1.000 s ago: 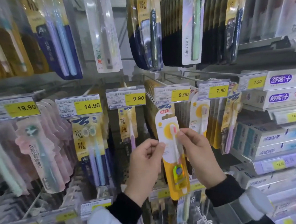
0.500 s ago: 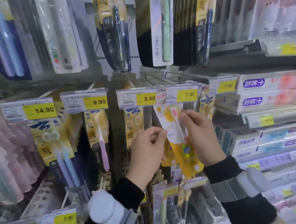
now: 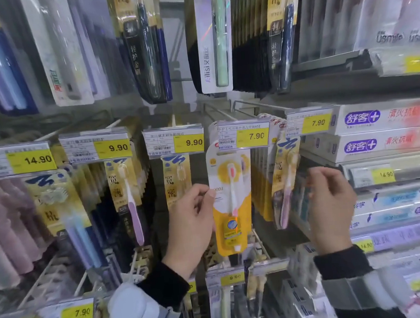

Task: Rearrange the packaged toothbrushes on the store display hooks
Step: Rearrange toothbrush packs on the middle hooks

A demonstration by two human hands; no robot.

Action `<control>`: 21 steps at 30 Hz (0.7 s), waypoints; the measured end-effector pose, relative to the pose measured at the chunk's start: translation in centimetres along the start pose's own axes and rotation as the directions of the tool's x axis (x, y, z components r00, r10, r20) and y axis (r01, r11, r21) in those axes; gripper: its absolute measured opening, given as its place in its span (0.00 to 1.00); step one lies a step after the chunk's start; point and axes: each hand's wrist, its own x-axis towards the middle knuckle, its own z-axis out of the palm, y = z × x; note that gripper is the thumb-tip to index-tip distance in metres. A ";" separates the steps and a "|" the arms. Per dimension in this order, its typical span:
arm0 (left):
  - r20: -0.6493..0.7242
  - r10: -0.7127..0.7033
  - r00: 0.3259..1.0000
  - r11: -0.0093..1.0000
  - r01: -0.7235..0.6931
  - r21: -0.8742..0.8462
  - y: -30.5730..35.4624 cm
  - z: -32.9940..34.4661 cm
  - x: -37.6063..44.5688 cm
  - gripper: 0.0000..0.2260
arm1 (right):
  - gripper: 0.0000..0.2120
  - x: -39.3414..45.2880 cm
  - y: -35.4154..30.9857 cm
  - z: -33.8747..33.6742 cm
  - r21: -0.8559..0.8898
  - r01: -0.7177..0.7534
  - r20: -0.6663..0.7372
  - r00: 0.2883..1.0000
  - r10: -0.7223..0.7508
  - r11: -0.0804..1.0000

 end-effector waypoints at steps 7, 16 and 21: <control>-0.017 0.057 0.998 0.998 -0.057 -0.009 1.0 0.9 0.1 0.09 | 0.10 1.6 1.2 -0.3 -0.128 -0.049 0.219 0.973 0.076 0.991; -0.036 0.091 0.995 0.994 -0.088 0.069 0.9 1.8 0.6 0.10 | 0.11 0.2 1.8 0.6 -0.111 0.008 0.318 0.948 0.028 0.994; -0.028 0.101 0.994 0.988 -0.097 0.120 1.2 2.0 1.3 0.11 | 0.09 0.8 1.8 0.8 -0.080 0.004 0.342 0.939 0.024 0.997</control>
